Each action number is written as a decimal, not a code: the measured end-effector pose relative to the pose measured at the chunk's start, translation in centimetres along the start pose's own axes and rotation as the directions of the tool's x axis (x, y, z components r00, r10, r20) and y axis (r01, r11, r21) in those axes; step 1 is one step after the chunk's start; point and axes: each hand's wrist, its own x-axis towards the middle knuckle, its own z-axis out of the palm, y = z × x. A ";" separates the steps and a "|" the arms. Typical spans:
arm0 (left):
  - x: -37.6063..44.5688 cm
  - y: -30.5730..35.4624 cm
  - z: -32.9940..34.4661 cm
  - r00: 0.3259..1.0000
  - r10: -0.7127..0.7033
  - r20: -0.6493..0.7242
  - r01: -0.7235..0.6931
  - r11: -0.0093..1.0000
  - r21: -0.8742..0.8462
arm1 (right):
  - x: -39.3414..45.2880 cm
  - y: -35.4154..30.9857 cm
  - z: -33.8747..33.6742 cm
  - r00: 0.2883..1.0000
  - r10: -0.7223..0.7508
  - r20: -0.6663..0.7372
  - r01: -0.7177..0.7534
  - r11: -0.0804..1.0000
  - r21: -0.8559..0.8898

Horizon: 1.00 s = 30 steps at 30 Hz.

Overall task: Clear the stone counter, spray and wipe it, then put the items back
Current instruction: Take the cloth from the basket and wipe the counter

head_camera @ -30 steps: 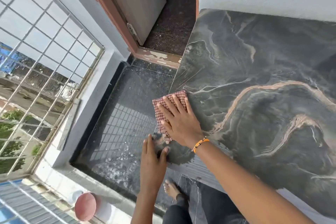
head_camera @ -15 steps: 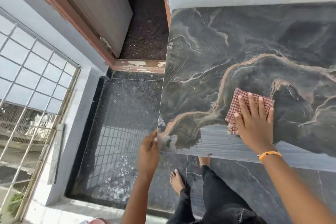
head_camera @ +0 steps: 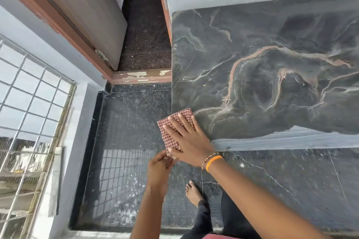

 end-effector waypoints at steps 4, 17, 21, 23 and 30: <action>0.1 -0.3 -0.2 0.995 -0.087 0.044 0.091 0.991 -0.096 | -4.0 4.0 0.0 0.998 0.060 -0.037 -0.062 0.995 -0.073; 2.1 -0.3 -0.7 0.993 -0.097 0.068 0.096 0.995 0.029 | -11.8 10.4 -0.7 0.498 0.867 -0.019 -0.849 0.491 0.194; 2.2 -0.5 -1.0 0.996 -0.079 0.050 0.070 0.984 0.165 | -7.6 4.4 -0.9 0.620 0.784 0.002 -0.760 0.600 0.251; 2.1 -0.5 -0.7 1.000 -0.026 0.004 0.024 0.967 0.255 | -4.7 1.9 -0.8 0.712 0.702 0.019 -0.683 0.686 0.249; -0.7 -1.4 2.7 0.863 0.487 -0.135 -0.345 0.762 0.548 | -3.4 0.7 0.3 0.970 0.241 -0.035 -0.233 0.961 0.149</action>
